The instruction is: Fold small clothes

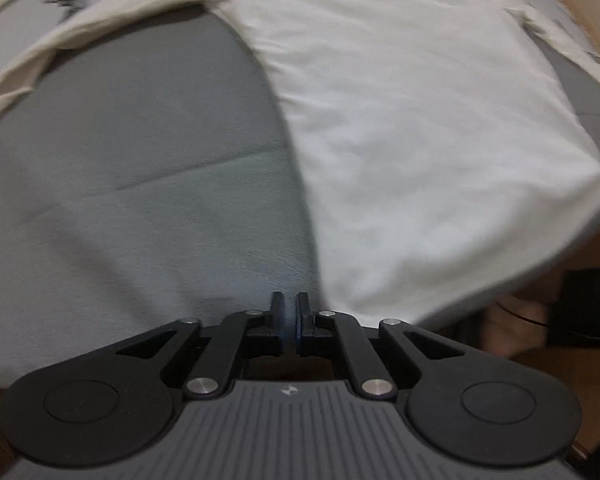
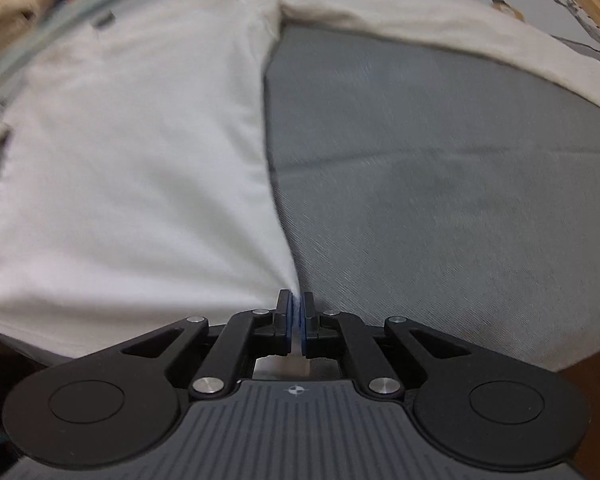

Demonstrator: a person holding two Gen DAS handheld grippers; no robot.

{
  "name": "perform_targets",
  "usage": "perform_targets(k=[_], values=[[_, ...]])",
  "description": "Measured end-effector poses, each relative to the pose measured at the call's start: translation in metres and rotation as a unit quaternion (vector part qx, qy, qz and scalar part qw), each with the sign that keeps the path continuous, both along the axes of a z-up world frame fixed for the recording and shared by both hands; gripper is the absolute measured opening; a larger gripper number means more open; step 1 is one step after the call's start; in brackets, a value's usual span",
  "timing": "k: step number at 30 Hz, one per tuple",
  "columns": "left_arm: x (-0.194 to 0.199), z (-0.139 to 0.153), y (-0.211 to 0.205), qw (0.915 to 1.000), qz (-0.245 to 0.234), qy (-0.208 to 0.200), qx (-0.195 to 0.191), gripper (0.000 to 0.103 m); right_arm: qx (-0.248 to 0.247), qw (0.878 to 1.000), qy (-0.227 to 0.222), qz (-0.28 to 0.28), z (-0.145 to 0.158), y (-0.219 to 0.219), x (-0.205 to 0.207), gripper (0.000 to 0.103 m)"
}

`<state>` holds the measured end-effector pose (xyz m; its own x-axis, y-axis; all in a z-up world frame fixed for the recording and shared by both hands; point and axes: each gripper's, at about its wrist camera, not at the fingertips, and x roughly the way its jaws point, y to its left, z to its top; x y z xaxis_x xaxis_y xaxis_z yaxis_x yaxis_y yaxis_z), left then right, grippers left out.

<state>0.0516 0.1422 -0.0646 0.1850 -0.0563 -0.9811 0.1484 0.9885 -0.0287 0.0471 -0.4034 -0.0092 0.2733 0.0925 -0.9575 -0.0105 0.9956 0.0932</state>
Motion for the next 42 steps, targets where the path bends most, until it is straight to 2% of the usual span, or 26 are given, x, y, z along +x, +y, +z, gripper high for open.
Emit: perform_targets(k=[1,3,6,8,10,11,12,14,15,16,17,19,24,26,29,34,38,42], values=[[0.0,0.007,-0.001,0.9998,-0.005,-0.018,-0.004,0.006,-0.013,1.0,-0.013,-0.001,0.004,0.001,-0.001,0.004],[0.0,0.022,-0.007,0.9974,-0.024,-0.056,-0.038,0.013,-0.01,0.999,-0.048,0.003,0.017,0.002,-0.004,0.005],[0.0,0.024,-0.025,0.9927,-0.063,-0.064,-0.08,0.014,0.032,0.995,-0.085,0.029,0.024,0.011,0.002,0.013],[-0.004,0.007,-0.038,0.9931,-0.094,-0.04,-0.058,0.014,0.048,0.995,-0.068,0.057,0.014,0.021,0.007,0.025],[-0.004,-0.019,-0.043,0.9942,-0.106,0.004,0.015,0.015,0.023,0.996,-0.023,0.085,-0.007,0.032,0.008,0.027],[-0.005,-0.023,-0.042,0.9937,-0.109,0.005,0.028,0.014,0.0,0.995,-0.001,0.096,-0.019,0.039,0.008,0.027],[-0.004,-0.018,-0.042,0.9943,-0.104,0.0,0.022,0.014,-0.014,0.995,0.008,0.102,-0.025,0.041,0.006,0.027],[-0.005,-0.005,-0.038,0.9952,-0.095,-0.025,0.0,0.014,-0.005,0.995,-0.005,0.099,-0.018,0.042,0.005,0.027],[-0.004,-0.005,-0.036,0.9959,-0.088,-0.02,-0.011,0.014,0.0,0.995,-0.009,0.097,-0.015,0.041,0.005,0.027],[-0.004,-0.01,-0.036,0.9961,-0.088,-0.004,-0.004,0.014,-0.01,0.995,-0.005,0.099,-0.017,0.042,0.007,0.027],[-0.004,-0.017,-0.036,0.9951,-0.097,0.008,0.019,0.014,-0.024,0.994,0.002,0.105,-0.02,0.044,0.005,0.027],[-0.004,-0.015,-0.036,0.9953,-0.094,0.004,0.023,0.014,-0.027,0.994,-0.002,0.109,-0.02,0.047,0.004,0.027],[-0.002,0.022,-0.032,0.9951,-0.064,-0.075,-0.002,0.017,-0.007,0.992,-0.088,0.088,0.016,0.049,0.007,0.028],[0.0,0.038,-0.027,0.9926,-0.037,-0.116,0.004,0.025,-0.012,0.988,-0.132,0.075,0.033,0.052,0.017,0.037],[0.012,0.068,-0.013,0.9853,0.012,-0.17,-0.003,0.027,-0.016,0.98,-0.194,0.047,0.06,0.053,0.026,0.043],[0.041,0.133,0.014,0.962,0.051,-0.268,-0.004,0.027,0.003,0.959,-0.282,0.026,0.111,0.06,0.056,0.044],[0.081,0.162,0.044,0.9489,0.081,-0.305,0.004,0.027,0.016,0.941,-0.337,0.034,0.145,0.083,0.085,0.044],[0.123,0.149,0.092,0.9419,0.135,-0.307,0.015,0.026,0.031,0.927,-0.372,0.039,0.168,0.113,0.114,0.043]])
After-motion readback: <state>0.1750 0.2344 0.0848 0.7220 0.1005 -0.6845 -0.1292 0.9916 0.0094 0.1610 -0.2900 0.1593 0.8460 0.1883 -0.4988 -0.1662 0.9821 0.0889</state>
